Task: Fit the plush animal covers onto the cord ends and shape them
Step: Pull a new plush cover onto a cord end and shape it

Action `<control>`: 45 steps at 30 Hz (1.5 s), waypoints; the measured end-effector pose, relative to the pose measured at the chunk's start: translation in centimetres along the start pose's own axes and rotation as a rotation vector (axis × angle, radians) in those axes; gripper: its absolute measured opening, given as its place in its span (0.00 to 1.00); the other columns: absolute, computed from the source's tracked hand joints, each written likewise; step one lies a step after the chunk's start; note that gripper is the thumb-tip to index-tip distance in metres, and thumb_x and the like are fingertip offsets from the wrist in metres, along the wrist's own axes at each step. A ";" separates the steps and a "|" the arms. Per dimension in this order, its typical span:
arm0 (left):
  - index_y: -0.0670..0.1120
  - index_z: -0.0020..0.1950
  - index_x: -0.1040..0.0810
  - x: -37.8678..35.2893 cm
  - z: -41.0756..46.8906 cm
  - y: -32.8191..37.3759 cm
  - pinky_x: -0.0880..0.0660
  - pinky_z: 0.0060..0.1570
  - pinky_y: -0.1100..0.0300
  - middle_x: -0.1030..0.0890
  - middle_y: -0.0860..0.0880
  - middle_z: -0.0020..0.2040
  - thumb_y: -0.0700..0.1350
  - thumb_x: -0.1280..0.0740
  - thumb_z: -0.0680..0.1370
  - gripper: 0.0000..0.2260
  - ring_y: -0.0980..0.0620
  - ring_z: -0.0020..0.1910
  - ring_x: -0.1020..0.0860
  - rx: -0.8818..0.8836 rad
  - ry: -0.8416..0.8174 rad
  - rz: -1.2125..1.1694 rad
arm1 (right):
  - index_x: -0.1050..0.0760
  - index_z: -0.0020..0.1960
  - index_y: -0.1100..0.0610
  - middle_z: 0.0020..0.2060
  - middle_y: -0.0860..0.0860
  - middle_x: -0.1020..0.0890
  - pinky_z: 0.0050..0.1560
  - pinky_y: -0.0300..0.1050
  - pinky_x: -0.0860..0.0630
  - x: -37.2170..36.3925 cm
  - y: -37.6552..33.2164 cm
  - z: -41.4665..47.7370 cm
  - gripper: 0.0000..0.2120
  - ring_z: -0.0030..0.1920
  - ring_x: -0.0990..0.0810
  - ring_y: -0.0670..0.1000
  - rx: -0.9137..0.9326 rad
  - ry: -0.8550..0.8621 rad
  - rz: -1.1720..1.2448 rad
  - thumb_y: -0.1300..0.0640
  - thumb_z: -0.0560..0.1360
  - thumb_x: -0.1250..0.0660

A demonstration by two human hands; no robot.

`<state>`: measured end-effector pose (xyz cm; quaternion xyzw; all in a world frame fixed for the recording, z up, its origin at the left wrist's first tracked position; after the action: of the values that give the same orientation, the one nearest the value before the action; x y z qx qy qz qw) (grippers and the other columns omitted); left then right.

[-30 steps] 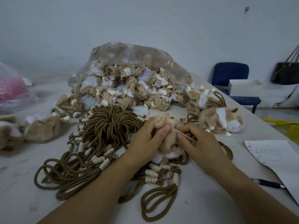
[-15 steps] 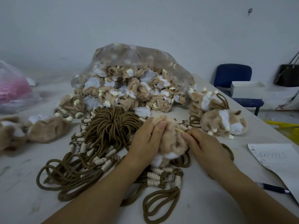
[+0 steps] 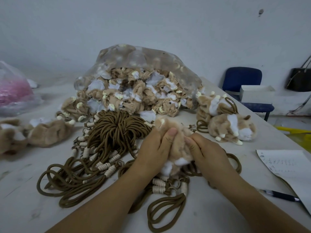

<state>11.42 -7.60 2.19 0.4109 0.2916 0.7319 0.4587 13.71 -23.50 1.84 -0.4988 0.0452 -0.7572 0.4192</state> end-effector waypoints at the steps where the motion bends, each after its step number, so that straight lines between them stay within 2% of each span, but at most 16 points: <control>1: 0.54 0.56 0.25 0.2 0.0 -0.1 0.26 0.49 0.65 0.20 0.51 0.52 0.58 0.44 0.79 0.13 0.60 0.50 0.21 0.008 0.043 -0.028 | 0.30 0.42 0.49 0.29 0.43 0.26 0.33 0.35 0.34 0.0 0.2 0.0 0.26 0.34 0.26 0.41 0.007 -0.002 -0.029 0.32 0.71 0.57; 4: 0.65 0.64 0.32 0.8 0.0 0.2 0.32 0.60 0.72 0.26 0.63 0.64 0.56 0.40 0.79 0.14 0.67 0.64 0.29 0.002 0.098 -0.112 | 0.36 0.38 0.44 0.26 0.42 0.30 0.31 0.34 0.37 0.1 0.7 0.0 0.20 0.31 0.28 0.40 0.027 0.002 -0.093 0.32 0.73 0.57; 7: 0.65 0.60 0.29 1.0 0.0 0.5 0.31 0.56 0.74 0.25 0.73 0.57 0.49 0.38 0.81 0.11 0.67 0.60 0.27 -0.032 0.127 -0.079 | 0.37 0.36 0.42 0.26 0.41 0.30 0.31 0.33 0.38 0.0 1.0 -0.1 0.19 0.32 0.27 0.39 0.036 0.015 -0.117 0.32 0.73 0.57; 10: 0.62 0.55 0.26 1.2 0.0 0.3 0.28 0.53 0.70 0.24 0.71 0.53 0.46 0.38 0.81 0.10 0.66 0.55 0.25 -0.038 0.183 -0.068 | 0.33 0.39 0.46 0.29 0.43 0.27 0.34 0.42 0.30 -0.1 0.9 0.0 0.23 0.33 0.27 0.44 0.036 0.001 -0.115 0.32 0.73 0.58; 14: 0.62 0.56 0.26 1.6 0.1 0.3 0.28 0.50 0.74 0.24 0.70 0.55 0.51 0.40 0.80 0.08 0.67 0.55 0.25 -0.026 0.239 -0.123 | 0.30 0.43 0.51 0.32 0.47 0.25 0.38 0.51 0.27 0.0 0.9 0.0 0.28 0.35 0.25 0.48 0.009 -0.033 -0.137 0.33 0.73 0.60; 16: 0.61 0.58 0.26 1.6 0.1 0.2 0.28 0.54 0.71 0.24 0.69 0.56 0.53 0.43 0.80 0.09 0.66 0.58 0.25 -0.034 0.252 -0.139 | 0.29 0.45 0.52 0.33 0.47 0.24 0.40 0.50 0.27 -0.2 0.7 0.0 0.30 0.36 0.25 0.48 -0.003 -0.048 -0.127 0.33 0.72 0.61; 18: 0.59 0.57 0.25 1.4 0.2 0.0 0.25 0.59 0.60 0.22 0.64 0.57 0.54 0.46 0.81 0.12 0.61 0.58 0.23 -0.021 0.246 -0.167 | 0.28 0.46 0.52 0.35 0.47 0.23 0.40 0.45 0.29 -0.3 0.6 0.0 0.32 0.37 0.25 0.46 -0.013 -0.056 -0.099 0.32 0.71 0.62; 20: 0.58 0.54 0.23 1.1 0.3 -0.3 0.23 0.57 0.55 0.19 0.59 0.53 0.55 0.47 0.80 0.14 0.58 0.55 0.21 0.026 0.237 -0.226 | 0.28 0.46 0.53 0.34 0.46 0.23 0.38 0.44 0.31 -0.4 0.4 0.0 0.32 0.36 0.26 0.46 -0.023 -0.055 -0.068 0.32 0.71 0.61; 24: 0.62 0.48 0.22 0.7 0.3 -0.5 0.23 0.52 0.62 0.18 0.59 0.49 0.56 0.47 0.80 0.14 0.58 0.51 0.19 0.040 0.200 -0.279 | 0.28 0.45 0.54 0.32 0.47 0.24 0.36 0.45 0.31 -0.4 0.2 0.0 0.31 0.35 0.26 0.46 -0.017 -0.046 -0.027 0.33 0.71 0.60; 28: 0.53 0.46 0.25 0.3 0.4 -0.5 0.24 0.41 0.65 0.20 0.59 0.39 0.60 0.47 0.79 0.16 0.62 0.40 0.21 0.053 0.118 -0.273 | 0.27 0.44 0.55 0.32 0.48 0.23 0.38 0.45 0.31 -0.2 0.0 0.1 0.31 0.35 0.25 0.48 -0.017 -0.036 -0.011 0.34 0.71 0.59; 33: 0.54 0.45 0.27 -0.6 -0.1 -0.2 0.24 0.39 0.66 0.19 0.54 0.38 0.68 0.48 0.73 0.20 0.62 0.39 0.20 0.143 -0.105 -0.086 | 0.30 0.44 0.50 0.31 0.43 0.27 0.34 0.37 0.33 0.0 -0.4 0.0 0.20 0.33 0.27 0.43 0.024 -0.016 0.009 0.40 0.78 0.55; 35: 0.53 0.46 0.27 -0.7 -0.1 -0.2 0.23 0.41 0.65 0.19 0.53 0.40 0.70 0.50 0.74 0.23 0.61 0.41 0.20 0.132 -0.076 -0.071 | 0.31 0.44 0.49 0.31 0.44 0.27 0.34 0.41 0.32 -0.1 -0.4 0.1 0.19 0.33 0.27 0.45 0.028 -0.021 0.003 0.41 0.80 0.55; 38: 0.49 0.47 0.25 -0.6 -0.3 -0.4 0.21 0.45 0.54 0.19 0.49 0.41 0.66 0.46 0.75 0.22 0.53 0.42 0.19 0.121 0.020 -0.096 | 0.32 0.42 0.51 0.30 0.45 0.27 0.36 0.46 0.31 0.0 -0.4 0.2 0.25 0.33 0.26 0.49 0.042 -0.031 -0.028 0.36 0.78 0.60; 39: 0.47 0.46 0.25 -0.4 -0.3 -0.5 0.21 0.43 0.53 0.19 0.48 0.40 0.65 0.44 0.75 0.22 0.52 0.41 0.19 0.116 0.053 -0.100 | 0.32 0.42 0.51 0.30 0.45 0.27 0.36 0.46 0.31 0.1 -0.2 0.2 0.27 0.33 0.26 0.48 0.041 -0.038 -0.042 0.34 0.74 0.60; 42: 0.47 0.43 0.25 -0.1 -0.4 -0.6 0.24 0.36 0.62 0.20 0.53 0.36 0.68 0.43 0.74 0.24 0.59 0.36 0.22 0.087 0.117 -0.099 | 0.31 0.41 0.49 0.30 0.46 0.25 0.35 0.44 0.29 0.7 0.6 -0.1 0.26 0.33 0.26 0.45 0.024 -0.047 -0.072 0.32 0.73 0.59; 45: 0.45 0.44 0.24 0.2 -0.3 -0.7 0.24 0.39 0.54 0.21 0.51 0.36 0.65 0.43 0.75 0.24 0.55 0.37 0.22 0.092 0.143 -0.146 | 0.35 0.36 0.45 0.28 0.45 0.27 0.31 0.37 0.35 1.5 1.2 -0.2 0.21 0.32 0.26 0.44 0.057 -0.016 -0.123 0.33 0.75 0.57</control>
<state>11.39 -7.15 1.58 0.3561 0.3859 0.7099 0.4693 14.02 -25.33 2.25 -0.4947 -0.0106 -0.7785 0.3862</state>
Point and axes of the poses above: each hand's wrist, its own z-axis towards the middle knuckle, its own x-axis out of the back of the hand, y = z × x, the point moved 2 cm from there along z, towards the middle knuckle
